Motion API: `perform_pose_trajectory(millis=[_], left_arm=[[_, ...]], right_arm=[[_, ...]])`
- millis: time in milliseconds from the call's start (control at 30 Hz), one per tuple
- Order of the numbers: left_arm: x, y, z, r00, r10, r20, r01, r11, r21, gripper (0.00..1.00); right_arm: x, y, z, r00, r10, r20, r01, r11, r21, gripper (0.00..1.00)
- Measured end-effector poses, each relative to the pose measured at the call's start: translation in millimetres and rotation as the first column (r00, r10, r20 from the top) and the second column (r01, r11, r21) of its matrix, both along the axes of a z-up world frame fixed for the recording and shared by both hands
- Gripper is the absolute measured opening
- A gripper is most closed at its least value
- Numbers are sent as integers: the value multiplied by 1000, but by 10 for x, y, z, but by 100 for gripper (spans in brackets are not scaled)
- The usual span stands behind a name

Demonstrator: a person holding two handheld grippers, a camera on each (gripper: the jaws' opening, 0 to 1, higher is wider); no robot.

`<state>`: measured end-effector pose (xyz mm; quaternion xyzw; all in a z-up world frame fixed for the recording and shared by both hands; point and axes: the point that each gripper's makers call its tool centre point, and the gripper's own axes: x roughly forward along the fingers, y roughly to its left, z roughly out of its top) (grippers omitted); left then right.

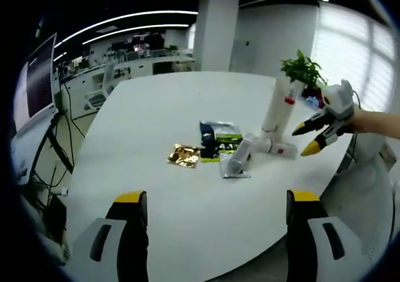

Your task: Arrange the skincare products in the storage area until every visible bottle or jar stands upright without overlapping.

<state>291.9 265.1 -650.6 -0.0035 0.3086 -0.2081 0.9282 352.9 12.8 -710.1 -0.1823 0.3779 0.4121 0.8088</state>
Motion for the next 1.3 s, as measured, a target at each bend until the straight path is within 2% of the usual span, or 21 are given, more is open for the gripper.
perform_pose_trajectory(millis=[267,500,867,1067,1300], left_arm=[[25,-9,-55,1000,-3,-16,3,1000,-2,88],[41,-52,-83,999,-17,-28,16,1000,-6,87],[39,-40,-85,999,-21,-35,21,1000,-3,86],[27,-38,-99,999,-20,-40,20,1000,-3,86],[12,-75,-88,999,-28,-42,27,1000,-8,85]], right_arm=[[93,115,-92,1000,13,-20,-14,1000,-28,40],[170,197,-193,999,34,-12,-35,996,-88,33],[249,266,-304,999,33,-29,-37,993,-112,28],[287,271,-331,999,34,-9,-35,990,-138,22],[311,265,-355,1000,14,0,-14,991,-135,20]])
